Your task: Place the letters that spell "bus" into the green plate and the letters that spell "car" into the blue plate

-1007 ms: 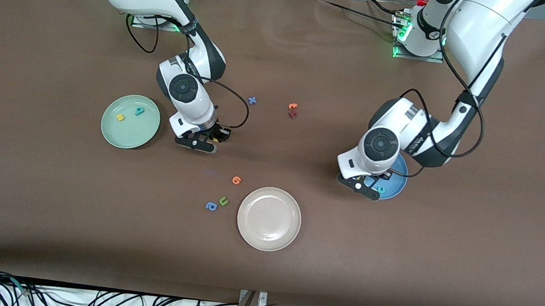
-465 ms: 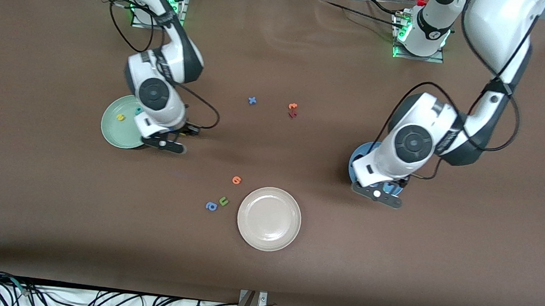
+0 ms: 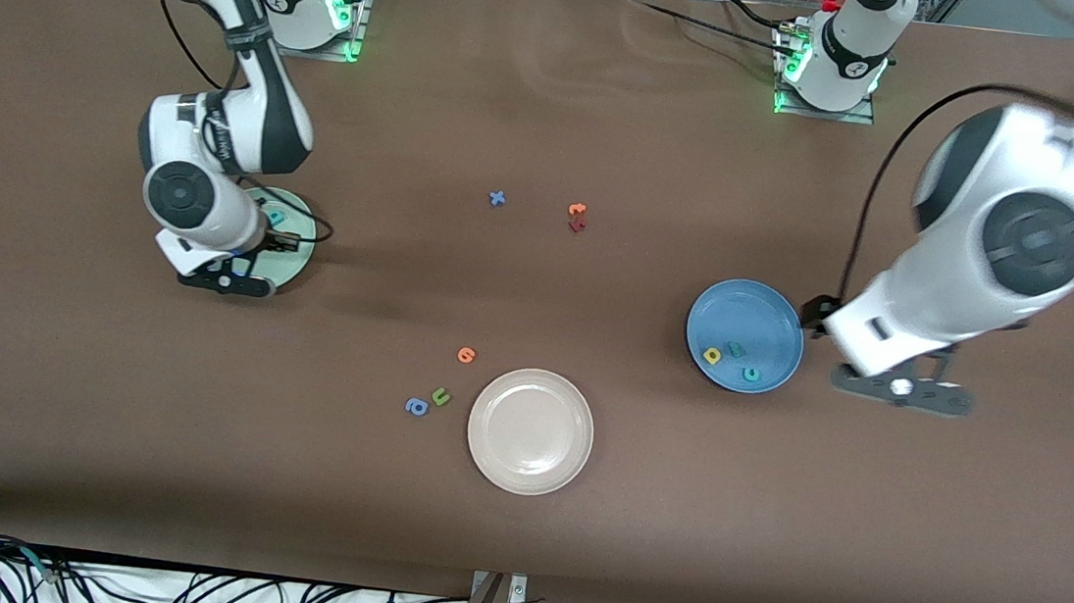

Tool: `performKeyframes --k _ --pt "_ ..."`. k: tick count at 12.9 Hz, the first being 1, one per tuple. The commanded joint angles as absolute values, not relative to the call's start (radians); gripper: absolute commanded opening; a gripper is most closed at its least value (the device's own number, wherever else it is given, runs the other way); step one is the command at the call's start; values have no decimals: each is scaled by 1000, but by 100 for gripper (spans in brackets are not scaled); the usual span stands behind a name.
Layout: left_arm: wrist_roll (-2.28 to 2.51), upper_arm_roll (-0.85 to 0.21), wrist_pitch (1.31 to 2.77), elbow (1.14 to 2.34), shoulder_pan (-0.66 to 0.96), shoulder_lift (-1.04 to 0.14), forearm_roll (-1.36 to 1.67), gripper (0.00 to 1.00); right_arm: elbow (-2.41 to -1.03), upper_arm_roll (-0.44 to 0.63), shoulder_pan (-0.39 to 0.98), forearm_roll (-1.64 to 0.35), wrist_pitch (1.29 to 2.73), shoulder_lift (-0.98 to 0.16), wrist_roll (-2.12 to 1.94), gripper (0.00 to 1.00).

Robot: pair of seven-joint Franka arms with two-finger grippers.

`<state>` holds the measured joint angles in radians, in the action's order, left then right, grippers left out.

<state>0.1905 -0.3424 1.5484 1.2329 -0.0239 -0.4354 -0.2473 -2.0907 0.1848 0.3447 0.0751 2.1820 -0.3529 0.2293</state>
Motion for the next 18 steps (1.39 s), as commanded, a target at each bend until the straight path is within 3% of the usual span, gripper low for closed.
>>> performKeyframes --k 1,5,6,7,8,11,18 --pt "149 -341 1528 1204 -66 -384 -194 100 -2187 225 341 29 2314 -360 114 12" --pt "-20 -105 1557 1409 14 -171 18 100 -2192 225 298 -76 2348 -408 -18 13" --pt "-78 -100 1604 1486 14 -113 18 100 -2189 225 293 -90 2349 -410 -23 29" --pt "-81 -100 1650 1565 14 -57 17 100 -2187 224 293 -92 2345 -407 -20 77" --pt "-83 -100 1667 1616 12 -28 21 100 -2181 224 293 -101 2338 -399 -20 99" --pt "-78 -120 1661 1631 14 18 12 100 -2128 225 293 -101 2245 -350 -20 99" --pt "-49 -127 1551 1609 14 28 14 100 -1820 278 293 -98 1760 -190 -9 99"
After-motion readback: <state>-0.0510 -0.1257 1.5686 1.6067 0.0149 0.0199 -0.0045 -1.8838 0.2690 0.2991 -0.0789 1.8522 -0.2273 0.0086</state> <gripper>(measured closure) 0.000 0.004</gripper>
